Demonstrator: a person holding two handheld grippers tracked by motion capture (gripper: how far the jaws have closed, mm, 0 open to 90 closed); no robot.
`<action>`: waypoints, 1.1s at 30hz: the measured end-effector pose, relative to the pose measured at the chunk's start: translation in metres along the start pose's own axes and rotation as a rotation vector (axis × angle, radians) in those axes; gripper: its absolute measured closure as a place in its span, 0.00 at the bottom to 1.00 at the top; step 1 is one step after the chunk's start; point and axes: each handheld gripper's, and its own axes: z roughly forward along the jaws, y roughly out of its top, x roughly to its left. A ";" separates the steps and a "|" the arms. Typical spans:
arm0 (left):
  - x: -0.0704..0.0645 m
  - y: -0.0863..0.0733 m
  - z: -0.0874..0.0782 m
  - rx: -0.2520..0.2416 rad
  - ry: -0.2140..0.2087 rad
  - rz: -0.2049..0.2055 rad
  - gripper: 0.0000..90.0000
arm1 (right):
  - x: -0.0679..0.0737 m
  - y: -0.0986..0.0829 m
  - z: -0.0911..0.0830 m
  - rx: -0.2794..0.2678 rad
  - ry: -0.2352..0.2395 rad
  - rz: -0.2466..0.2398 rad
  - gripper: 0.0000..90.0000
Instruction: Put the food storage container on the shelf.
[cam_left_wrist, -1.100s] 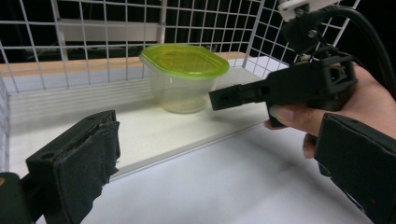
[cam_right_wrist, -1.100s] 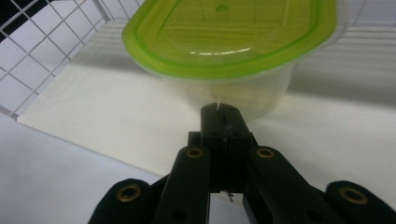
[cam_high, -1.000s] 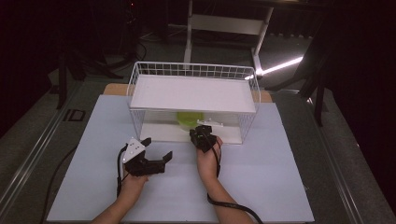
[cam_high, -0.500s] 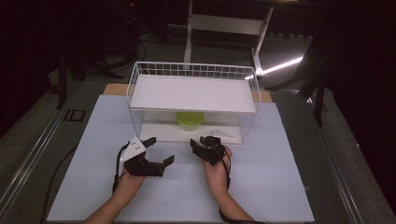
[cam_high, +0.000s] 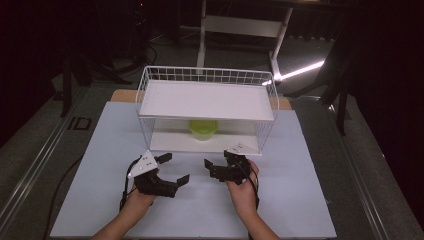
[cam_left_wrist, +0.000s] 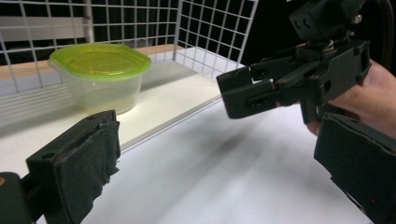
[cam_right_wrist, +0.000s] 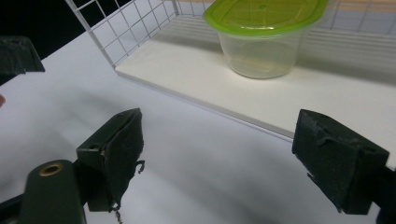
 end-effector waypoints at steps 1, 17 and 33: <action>-0.001 0.000 -0.002 0.000 -0.006 0.000 0.01 | -0.001 -0.001 -0.004 -0.007 0.006 0.001 0.18; -0.009 -0.001 -0.029 0.010 -0.031 0.014 0.01 | -0.005 -0.016 -0.054 -0.036 0.025 -0.032 0.18; -0.009 -0.019 -0.069 0.027 -0.010 -0.017 0.01 | -0.008 -0.034 -0.085 0.002 0.049 -0.074 0.19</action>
